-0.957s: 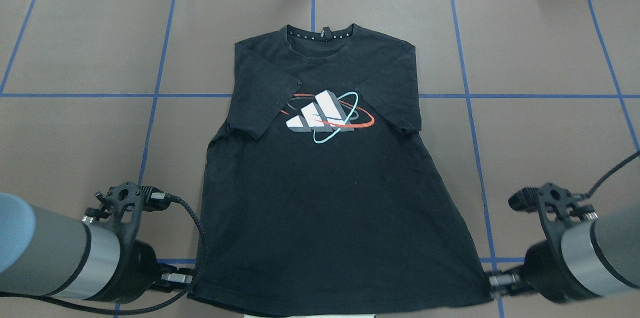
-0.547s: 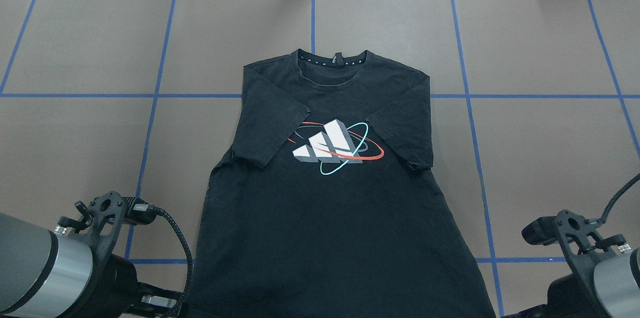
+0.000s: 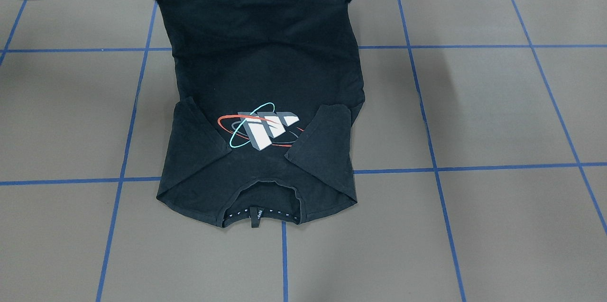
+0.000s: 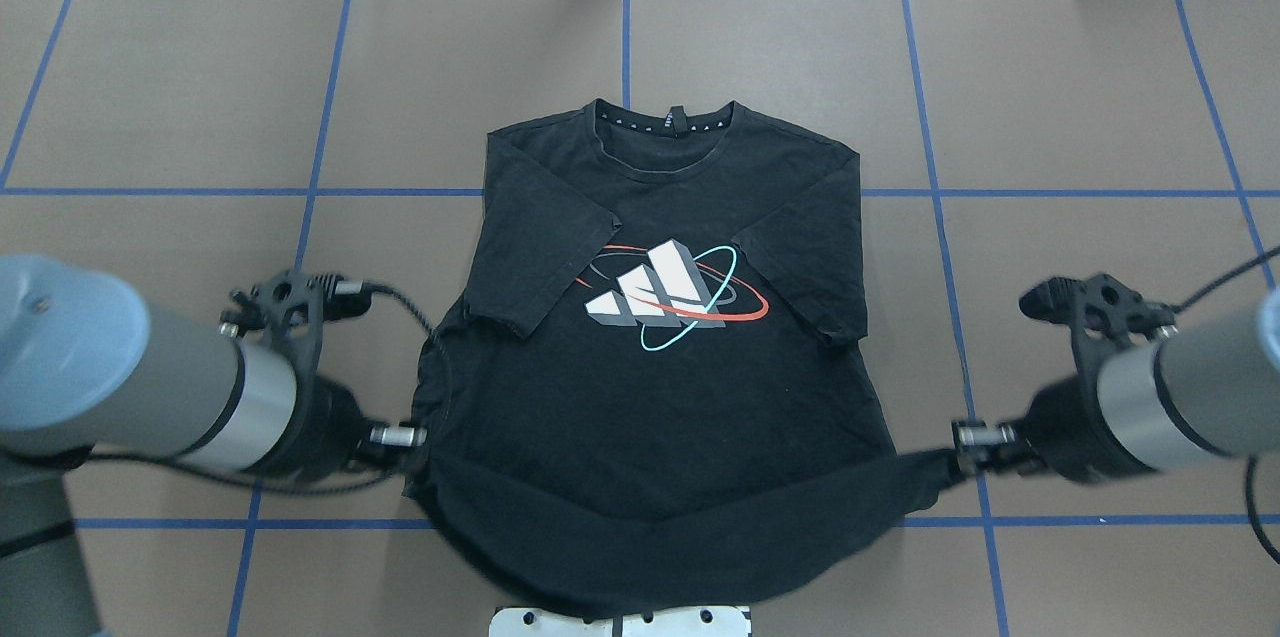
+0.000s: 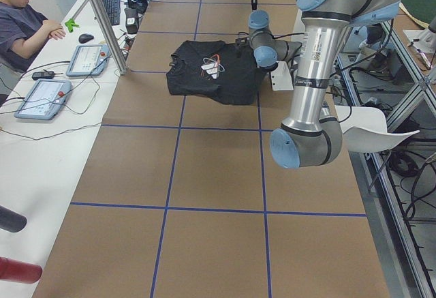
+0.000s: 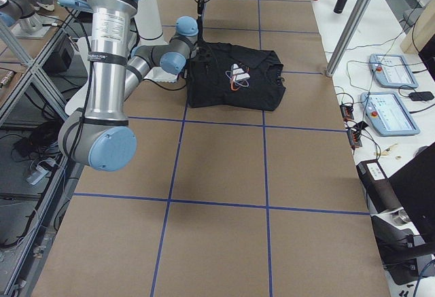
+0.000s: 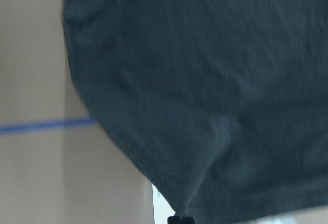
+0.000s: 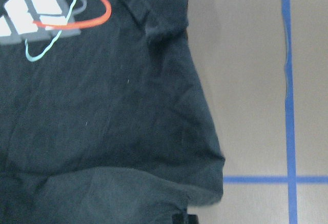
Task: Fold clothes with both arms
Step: 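Lift both hem corners and carry them toward the collar, then lower the hem onto the collar and open both grippers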
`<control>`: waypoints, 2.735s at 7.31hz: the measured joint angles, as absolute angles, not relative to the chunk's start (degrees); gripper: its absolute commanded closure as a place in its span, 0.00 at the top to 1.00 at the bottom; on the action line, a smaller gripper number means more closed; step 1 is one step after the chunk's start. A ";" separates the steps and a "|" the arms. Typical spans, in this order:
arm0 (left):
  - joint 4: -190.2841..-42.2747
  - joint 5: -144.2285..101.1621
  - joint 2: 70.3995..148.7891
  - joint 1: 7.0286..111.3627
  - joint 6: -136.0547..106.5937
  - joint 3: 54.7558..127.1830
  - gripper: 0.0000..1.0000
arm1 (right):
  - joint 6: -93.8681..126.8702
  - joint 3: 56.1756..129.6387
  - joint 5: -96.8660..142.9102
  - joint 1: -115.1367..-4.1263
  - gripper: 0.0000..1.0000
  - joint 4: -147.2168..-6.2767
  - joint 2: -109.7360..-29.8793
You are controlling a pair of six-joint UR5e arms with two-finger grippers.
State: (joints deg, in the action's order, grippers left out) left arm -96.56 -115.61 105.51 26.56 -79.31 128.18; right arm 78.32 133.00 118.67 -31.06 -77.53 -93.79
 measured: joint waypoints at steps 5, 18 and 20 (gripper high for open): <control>-96.68 -114.15 114.81 39.15 -79.39 118.31 0.00 | 76.59 120.39 117.78 -43.23 0.00 -77.59 -86.01; -111.89 -104.31 125.20 45.26 -75.43 86.80 0.00 | 73.35 93.54 114.24 -49.35 0.00 -77.17 -67.11; -114.35 -103.82 126.50 45.26 -75.36 82.69 0.00 | 72.76 90.39 114.07 -49.40 0.00 -76.87 -65.72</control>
